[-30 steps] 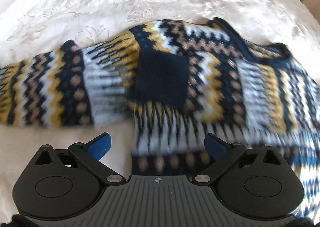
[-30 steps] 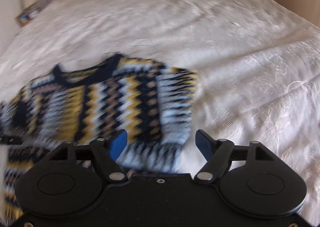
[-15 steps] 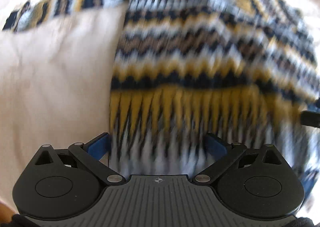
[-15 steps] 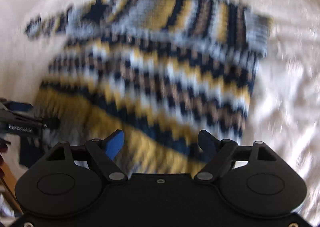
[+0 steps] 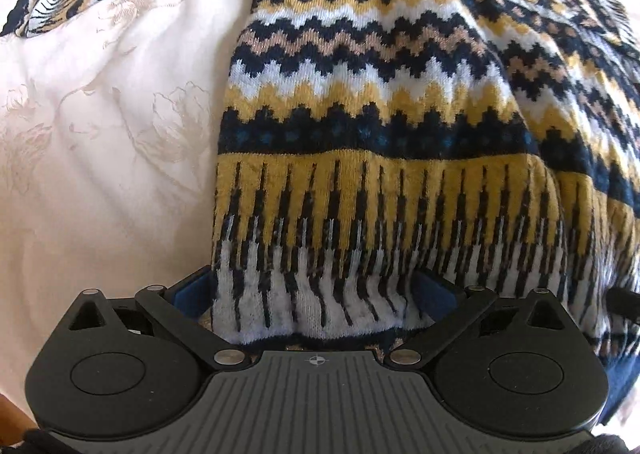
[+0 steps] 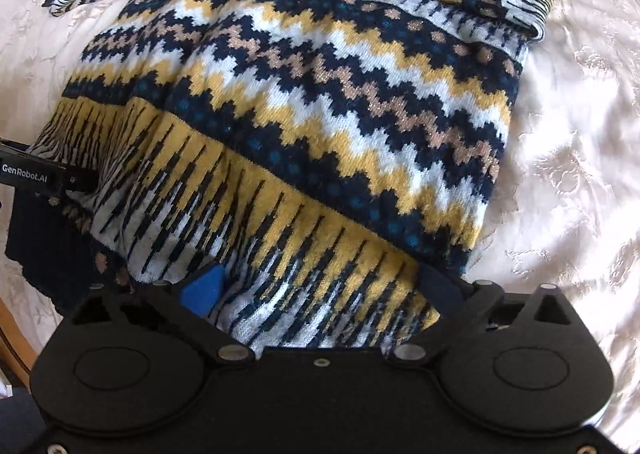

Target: Fold small clothes

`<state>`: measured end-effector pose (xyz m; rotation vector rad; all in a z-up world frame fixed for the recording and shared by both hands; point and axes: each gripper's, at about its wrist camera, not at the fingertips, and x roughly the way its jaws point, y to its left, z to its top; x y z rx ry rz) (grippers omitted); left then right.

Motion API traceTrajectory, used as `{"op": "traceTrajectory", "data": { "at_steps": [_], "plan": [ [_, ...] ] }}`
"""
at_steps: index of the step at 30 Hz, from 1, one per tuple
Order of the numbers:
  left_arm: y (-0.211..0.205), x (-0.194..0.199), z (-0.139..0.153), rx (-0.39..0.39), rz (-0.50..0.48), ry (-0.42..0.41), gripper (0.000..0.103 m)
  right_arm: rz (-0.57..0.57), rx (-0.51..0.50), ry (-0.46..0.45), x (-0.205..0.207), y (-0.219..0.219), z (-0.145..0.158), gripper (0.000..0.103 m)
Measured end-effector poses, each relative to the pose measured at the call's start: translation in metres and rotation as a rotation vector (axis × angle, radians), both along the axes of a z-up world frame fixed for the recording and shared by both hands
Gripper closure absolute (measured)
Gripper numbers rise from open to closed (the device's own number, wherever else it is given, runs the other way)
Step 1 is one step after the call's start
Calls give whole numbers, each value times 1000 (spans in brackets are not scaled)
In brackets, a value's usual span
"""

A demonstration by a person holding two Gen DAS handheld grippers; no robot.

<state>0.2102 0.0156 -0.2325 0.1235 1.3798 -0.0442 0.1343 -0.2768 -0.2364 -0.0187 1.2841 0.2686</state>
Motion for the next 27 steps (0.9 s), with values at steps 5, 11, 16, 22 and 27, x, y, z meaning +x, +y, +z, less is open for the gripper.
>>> {"op": "traceTrajectory", "data": {
  "at_steps": [5,11,16,22,27],
  "plan": [
    [-5,2,-5,4,1,1,0,-14,-16,7,5,5,-6,0],
    [10,3,-1,-87,-16,-23,1,-38,-44,-16,0,9,-14,0],
    [50,10,21,-320,22,-54,2,-69,-66,-41,-5,15,-16,0],
    [120,39,54,-395,141,-191,2,-127,-101,-29,-2,26,-17,0],
    [196,91,76,-336,260,-348,2,-171,-119,9,8,29,-19,0]
  ]
}}
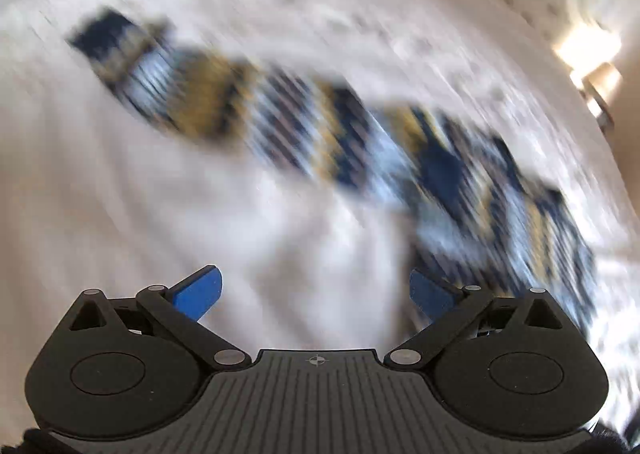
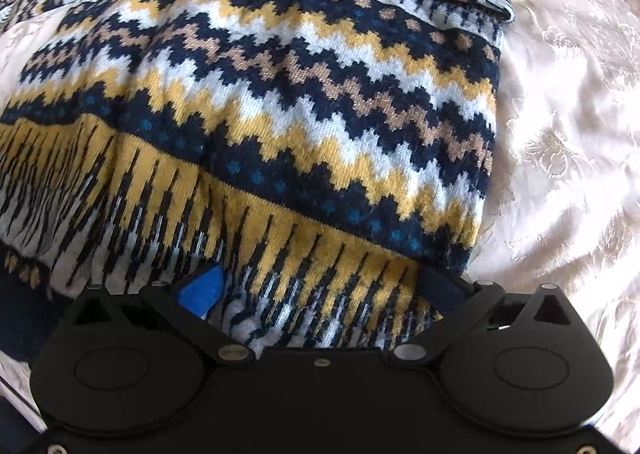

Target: Fold small clothes

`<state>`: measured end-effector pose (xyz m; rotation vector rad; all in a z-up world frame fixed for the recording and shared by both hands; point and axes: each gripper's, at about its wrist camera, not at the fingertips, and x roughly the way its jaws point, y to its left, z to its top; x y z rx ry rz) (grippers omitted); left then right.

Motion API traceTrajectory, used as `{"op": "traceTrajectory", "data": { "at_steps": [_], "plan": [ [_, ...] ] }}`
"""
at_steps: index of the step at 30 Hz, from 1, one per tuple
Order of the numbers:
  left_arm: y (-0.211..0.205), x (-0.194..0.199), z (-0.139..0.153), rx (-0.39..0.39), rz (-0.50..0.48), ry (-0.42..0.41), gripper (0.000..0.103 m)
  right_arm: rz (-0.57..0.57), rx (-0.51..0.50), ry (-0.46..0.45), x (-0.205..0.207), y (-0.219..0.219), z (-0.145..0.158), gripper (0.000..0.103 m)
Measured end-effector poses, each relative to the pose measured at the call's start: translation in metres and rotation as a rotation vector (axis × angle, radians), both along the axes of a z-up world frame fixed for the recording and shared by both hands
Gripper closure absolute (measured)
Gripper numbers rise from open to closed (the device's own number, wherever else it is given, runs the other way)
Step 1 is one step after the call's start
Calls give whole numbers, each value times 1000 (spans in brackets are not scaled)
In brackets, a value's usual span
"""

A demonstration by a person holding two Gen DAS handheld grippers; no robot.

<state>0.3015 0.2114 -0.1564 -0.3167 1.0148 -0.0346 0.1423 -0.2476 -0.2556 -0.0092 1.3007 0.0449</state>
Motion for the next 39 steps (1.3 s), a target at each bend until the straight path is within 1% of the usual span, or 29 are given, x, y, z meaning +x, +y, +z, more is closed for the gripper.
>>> {"op": "traceTrajectory", "data": {
  "at_steps": [4,7,8,11,13,15,17,19,21,27,29,33,35,36,37,38,39],
  "plan": [
    [56,46,7,67,96,-52,2,-33,-13,26,8,3,0,0],
    [89,76,9,97,157,-67,2,-80,-17,58,20,4,8,0],
    [97,83,8,94,170,-74,1,-137,-17,45,25,3,18,1],
    [114,103,4,116,187,-78,1,-288,-3,-47,40,3,52,1],
    [120,113,-1,113,196,-82,1,-308,16,-110,54,11,72,1],
    [129,121,-9,100,216,-81,1,-278,28,-175,71,26,90,1],
    [138,123,-15,80,239,-86,1,-217,53,-225,91,46,103,1],
    [146,128,-22,71,258,-89,1,-153,92,-269,110,67,114,1],
    [154,134,-29,75,273,-83,1,-98,136,-294,121,85,119,1],
    [174,148,-51,68,289,-49,1,68,237,-314,150,142,126,1],
    [177,153,-57,47,292,-37,1,98,265,-304,148,152,126,1],
    [177,159,-60,47,298,-37,2,136,273,-278,154,170,120,1],
    [175,158,-57,71,332,-40,19,150,268,-269,154,171,117,1],
    [173,157,-54,98,345,-42,39,152,266,-267,153,170,116,1],
    [172,157,-53,115,347,-38,54,152,267,-266,155,169,115,1],
    [171,155,-51,114,345,-40,62,150,268,-266,154,168,115,1],
    [171,154,-49,95,345,-48,80,146,268,-268,153,167,116,1]
  ]
}}
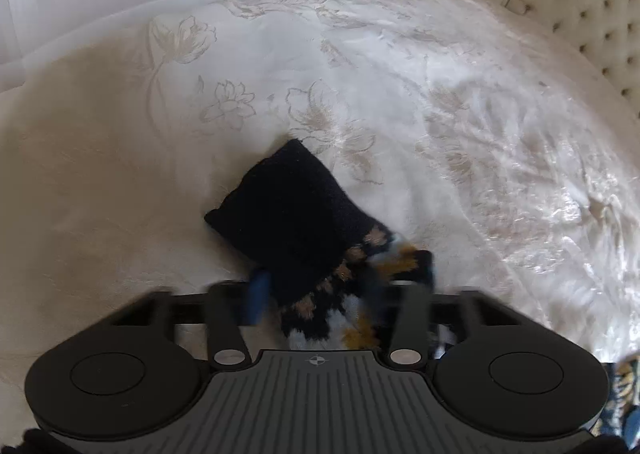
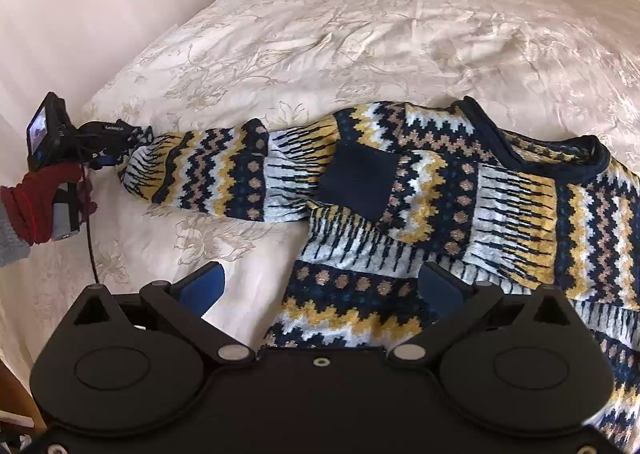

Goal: Fold small clothes
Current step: 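Grasp the cuff with the left gripper and fold it across the body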

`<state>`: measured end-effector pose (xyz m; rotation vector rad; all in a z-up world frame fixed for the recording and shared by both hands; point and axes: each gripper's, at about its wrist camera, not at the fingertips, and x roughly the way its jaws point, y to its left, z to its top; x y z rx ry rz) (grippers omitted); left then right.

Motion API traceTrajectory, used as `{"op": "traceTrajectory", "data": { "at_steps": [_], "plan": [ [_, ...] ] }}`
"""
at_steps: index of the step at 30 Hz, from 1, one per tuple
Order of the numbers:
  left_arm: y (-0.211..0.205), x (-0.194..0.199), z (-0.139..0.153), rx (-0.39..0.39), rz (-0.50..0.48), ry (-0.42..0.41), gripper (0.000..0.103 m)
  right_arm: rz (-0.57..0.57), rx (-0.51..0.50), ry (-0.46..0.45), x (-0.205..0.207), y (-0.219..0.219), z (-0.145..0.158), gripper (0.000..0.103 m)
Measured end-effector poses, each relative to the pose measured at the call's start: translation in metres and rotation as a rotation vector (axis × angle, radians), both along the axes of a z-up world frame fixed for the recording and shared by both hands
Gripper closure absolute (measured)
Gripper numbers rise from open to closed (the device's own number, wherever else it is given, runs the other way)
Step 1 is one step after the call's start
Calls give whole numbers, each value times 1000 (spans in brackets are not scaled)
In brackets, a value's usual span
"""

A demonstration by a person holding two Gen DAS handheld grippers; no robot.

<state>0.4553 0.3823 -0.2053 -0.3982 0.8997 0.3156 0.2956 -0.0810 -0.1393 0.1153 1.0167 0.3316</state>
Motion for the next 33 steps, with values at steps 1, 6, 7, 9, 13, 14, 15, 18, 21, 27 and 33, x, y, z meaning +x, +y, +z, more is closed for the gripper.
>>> {"op": "traceTrajectory", "data": {
  "at_steps": [1,6,7,9,13,14,15,18,21,27,33],
  "plan": [
    [-1,-3,3,-17,1,-16,89,-3,1,-2,-1,-3,1,1],
    [-27,-10,36,43,-29,-74,92,-30,12,-15,-5,-14,7,1],
    [-35,-12,45,52,-38,-89,92,-34,15,-17,-7,-16,8,1],
    [-52,-17,65,64,-68,-133,92,-42,17,-23,-11,-21,9,1],
    [-94,-31,104,86,-163,-216,92,-62,41,-38,-21,-35,13,1],
    [-107,-35,115,91,-192,-237,92,-68,50,-42,-24,-39,14,1],
    [-119,-40,123,88,-213,-255,92,-74,58,-46,-27,-44,14,1],
    [-156,-50,144,64,-269,-298,92,-83,78,-56,-35,-61,14,1],
    [-202,-58,159,55,-328,-315,92,-87,96,-60,-43,-82,13,1],
    [-299,-71,170,17,-437,-341,92,-130,141,-76,-61,-141,12,1],
    [-393,-80,155,11,-561,-315,92,-175,183,-94,-80,-206,7,0]
  ]
}}
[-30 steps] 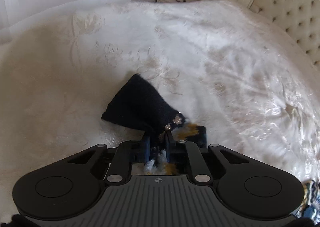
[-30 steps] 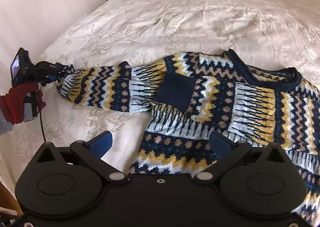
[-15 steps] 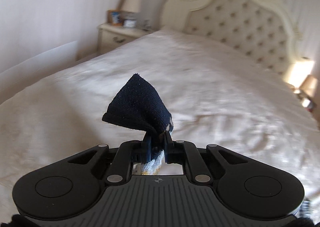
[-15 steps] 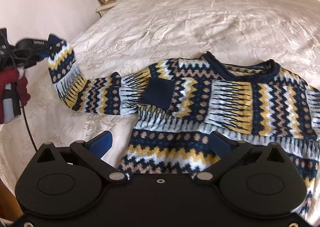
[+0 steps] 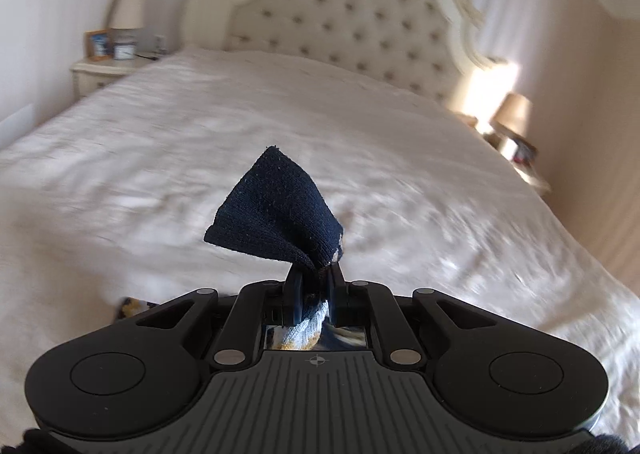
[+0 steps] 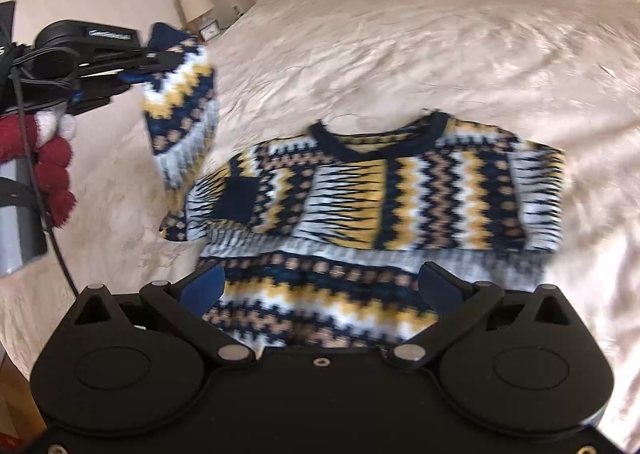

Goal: Fold small clothes
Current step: 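Grasp the cuff with the left gripper and fold it across the body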

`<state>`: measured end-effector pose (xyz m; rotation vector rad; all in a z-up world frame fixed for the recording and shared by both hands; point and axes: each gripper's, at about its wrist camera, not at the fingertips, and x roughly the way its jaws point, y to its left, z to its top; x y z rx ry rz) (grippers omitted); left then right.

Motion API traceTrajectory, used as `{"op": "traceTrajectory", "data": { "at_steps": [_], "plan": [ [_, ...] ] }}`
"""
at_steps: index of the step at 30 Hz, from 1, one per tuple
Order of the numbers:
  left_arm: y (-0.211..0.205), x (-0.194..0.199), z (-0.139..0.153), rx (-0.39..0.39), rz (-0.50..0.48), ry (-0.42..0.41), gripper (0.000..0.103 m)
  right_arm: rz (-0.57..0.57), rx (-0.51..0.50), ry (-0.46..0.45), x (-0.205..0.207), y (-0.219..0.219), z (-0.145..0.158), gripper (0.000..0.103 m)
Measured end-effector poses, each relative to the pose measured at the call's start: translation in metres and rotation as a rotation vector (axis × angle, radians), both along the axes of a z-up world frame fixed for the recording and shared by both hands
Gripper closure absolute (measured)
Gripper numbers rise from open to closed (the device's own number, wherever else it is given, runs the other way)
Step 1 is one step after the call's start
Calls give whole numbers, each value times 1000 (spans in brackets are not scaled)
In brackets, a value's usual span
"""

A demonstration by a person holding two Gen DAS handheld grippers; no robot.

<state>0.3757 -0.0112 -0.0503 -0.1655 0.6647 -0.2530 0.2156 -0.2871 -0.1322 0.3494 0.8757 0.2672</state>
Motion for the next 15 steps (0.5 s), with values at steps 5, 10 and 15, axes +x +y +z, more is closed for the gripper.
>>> {"op": "traceTrajectory", "data": {
  "at_steps": [5,10,15],
  "plan": [
    [-70,-8,-30,40,-96,59,92,-25,11,15,-11,-42,-8,1],
    [-126,-8,-71,85,-225,158,83,-56,10,26,-19,-71,-13,1],
    [-155,-14,-96,91,-336,240,46,-98,26,33,-22,-89,-15,1]
  ]
}}
